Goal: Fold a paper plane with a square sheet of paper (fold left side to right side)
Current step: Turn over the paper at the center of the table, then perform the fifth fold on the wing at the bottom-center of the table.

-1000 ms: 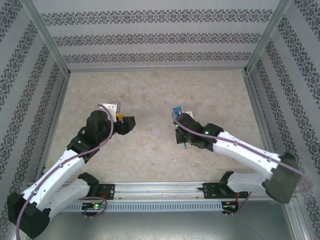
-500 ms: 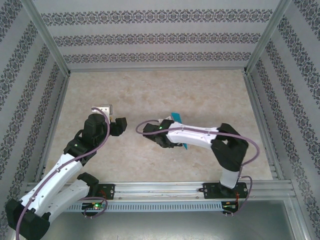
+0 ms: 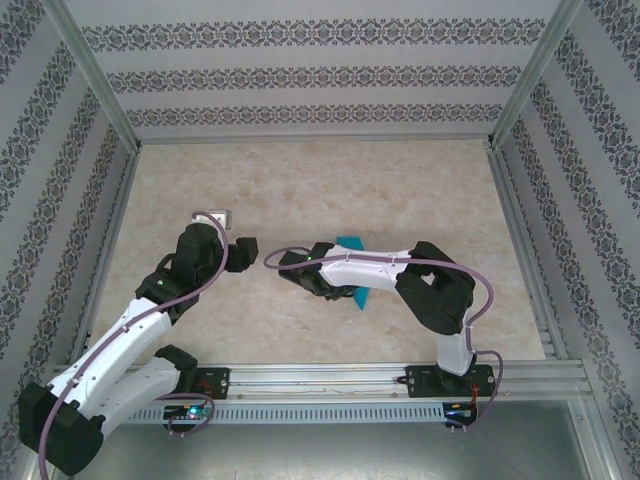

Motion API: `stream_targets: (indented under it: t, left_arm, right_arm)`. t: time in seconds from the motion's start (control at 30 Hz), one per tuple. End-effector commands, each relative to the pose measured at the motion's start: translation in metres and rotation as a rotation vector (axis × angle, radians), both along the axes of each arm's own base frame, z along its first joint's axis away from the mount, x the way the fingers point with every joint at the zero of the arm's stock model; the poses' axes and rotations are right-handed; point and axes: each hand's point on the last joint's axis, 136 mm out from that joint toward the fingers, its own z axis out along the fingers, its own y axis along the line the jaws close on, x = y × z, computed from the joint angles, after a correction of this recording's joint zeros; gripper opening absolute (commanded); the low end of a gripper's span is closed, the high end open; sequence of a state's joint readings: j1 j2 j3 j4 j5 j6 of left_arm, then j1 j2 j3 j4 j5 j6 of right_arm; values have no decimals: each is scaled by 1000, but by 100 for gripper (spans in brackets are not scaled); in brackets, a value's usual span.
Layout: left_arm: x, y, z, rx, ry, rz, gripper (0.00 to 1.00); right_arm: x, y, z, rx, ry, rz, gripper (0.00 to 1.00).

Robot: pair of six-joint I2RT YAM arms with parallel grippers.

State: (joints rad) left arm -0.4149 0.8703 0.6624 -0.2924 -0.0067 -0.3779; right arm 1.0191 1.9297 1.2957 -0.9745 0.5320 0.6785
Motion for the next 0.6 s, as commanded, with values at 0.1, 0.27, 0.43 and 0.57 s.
stream_targets:
  t: [0.1, 0.27, 0.43, 0.57]
  left_arm:
    - [5, -8, 4, -62, 7, -30, 71]
    - [8, -19, 3, -115, 26, -57, 70]
    - [10, -30, -7, -160, 81, -85, 66]
    - [9, -44, -25, -210, 161, -119, 62]
  right_arm:
    - [-8, 22, 20, 206, 7, 15, 47]
    - [-11, 24, 41, 361, -10, 10, 69]
    - [-13, 22, 57, 528, -30, 6, 95]
    - [-9, 17, 64, 672, -33, -10, 98]
